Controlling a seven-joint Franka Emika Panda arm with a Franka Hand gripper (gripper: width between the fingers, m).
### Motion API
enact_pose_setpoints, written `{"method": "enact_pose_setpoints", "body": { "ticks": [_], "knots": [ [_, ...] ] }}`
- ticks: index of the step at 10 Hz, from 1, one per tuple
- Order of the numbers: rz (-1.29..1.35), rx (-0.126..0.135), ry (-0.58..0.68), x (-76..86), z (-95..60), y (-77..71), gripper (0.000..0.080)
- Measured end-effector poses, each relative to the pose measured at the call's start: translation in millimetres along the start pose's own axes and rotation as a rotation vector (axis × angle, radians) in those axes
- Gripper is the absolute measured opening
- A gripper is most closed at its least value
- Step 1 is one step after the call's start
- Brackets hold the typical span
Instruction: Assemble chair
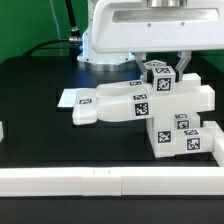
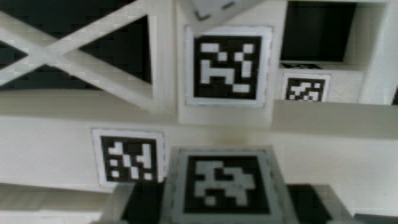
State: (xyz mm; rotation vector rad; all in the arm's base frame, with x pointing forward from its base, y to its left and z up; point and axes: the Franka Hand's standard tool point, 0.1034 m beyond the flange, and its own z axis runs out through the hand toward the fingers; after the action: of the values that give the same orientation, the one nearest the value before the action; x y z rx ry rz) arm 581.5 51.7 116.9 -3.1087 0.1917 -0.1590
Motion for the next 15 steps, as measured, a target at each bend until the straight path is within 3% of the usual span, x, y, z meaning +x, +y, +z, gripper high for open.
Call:
{"method": "enact_pose_setpoints", "body": {
  "ticks": [8, 15],
  "knots": [
    [0.757, 0.041, -0.018, -2.7, 1.2, -9.5, 0.0281],
    [1.166, 0.058, -0.035, -0.8, 1.5, -10.5, 0.0281]
  ]
}}
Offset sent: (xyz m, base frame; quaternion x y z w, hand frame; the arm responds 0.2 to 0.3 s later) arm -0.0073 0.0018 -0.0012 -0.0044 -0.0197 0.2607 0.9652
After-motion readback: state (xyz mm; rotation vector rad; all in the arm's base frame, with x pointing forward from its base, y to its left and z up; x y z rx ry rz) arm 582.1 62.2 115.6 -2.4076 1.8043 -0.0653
